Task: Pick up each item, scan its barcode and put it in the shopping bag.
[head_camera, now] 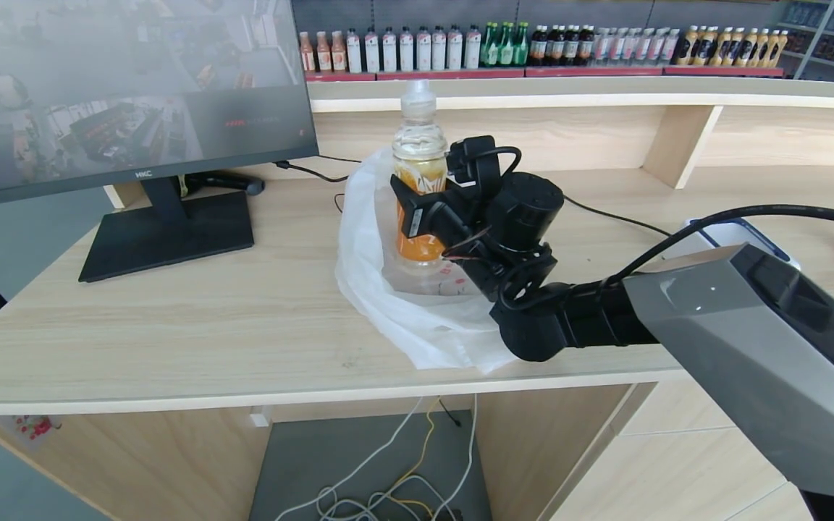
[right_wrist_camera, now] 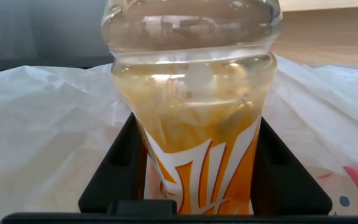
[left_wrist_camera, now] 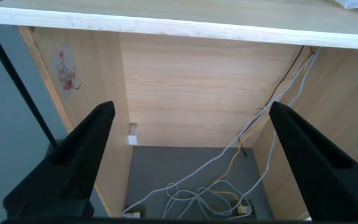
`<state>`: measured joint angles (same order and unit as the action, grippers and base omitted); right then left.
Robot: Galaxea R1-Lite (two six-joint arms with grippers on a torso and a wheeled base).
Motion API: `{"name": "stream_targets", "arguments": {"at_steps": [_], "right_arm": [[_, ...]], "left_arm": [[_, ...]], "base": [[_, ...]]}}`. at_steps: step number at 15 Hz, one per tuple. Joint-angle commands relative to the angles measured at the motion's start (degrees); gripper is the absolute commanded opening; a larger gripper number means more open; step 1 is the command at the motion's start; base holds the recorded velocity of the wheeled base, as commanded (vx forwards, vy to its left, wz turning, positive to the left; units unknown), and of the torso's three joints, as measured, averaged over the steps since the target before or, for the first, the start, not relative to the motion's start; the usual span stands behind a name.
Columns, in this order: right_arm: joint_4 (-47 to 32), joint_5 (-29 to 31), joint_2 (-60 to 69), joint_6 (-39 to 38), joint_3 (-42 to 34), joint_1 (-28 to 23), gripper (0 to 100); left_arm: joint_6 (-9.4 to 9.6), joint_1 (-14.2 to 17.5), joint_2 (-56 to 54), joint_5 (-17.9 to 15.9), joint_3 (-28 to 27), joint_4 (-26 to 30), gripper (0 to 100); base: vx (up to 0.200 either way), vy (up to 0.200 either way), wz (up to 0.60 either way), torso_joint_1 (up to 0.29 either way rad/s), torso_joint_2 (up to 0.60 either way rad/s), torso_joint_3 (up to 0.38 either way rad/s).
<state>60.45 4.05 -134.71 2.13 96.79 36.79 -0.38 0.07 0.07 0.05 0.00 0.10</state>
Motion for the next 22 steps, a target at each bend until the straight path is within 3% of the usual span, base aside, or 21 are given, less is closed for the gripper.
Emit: {"name": "stream_targets", "arguments": {"at_steps": [1, 7, 16, 17, 22], "right_arm": [[0.10, 0.00, -0.21, -0.02, -0.29, 0.03, 0], [6.17, 0.00, -0.38, 0.06, -6.53, 0.03, 0], [6.52, 0.00, -0.12, 0.06, -6.79, -0.23, 0], [6.52, 0.08, -0.03, 0.06, -6.79, -0.23, 100], [8.01, 0.44, 0.32, 0.15, -6.79, -0.23, 100]], "left_arm": [[-0.06, 0.01, 0.01, 0.04, 0.00, -0.01, 100], [-0.06, 0.01, 0.01, 0.04, 0.00, -0.01, 100], [-0.06, 0.01, 0.01, -0.05, 0.00, -0.01, 100], [-0.06, 0.01, 0.01, 0.04, 0.00, -0.01, 100], [-0.06, 0.01, 0.01, 0.04, 0.00, -0.01, 100]], "base": [[0.000, 0.000, 0.00, 0.000, 0.00, 0.000], [0.000, 0.000, 0.00, 0.000, 0.00, 0.000], [0.000, 0.000, 0.00, 0.000, 0.00, 0.000], [0.000, 0.000, 0.00, 0.000, 0.00, 0.000], [0.000, 0.000, 0.00, 0.000, 0.00, 0.000]]}}
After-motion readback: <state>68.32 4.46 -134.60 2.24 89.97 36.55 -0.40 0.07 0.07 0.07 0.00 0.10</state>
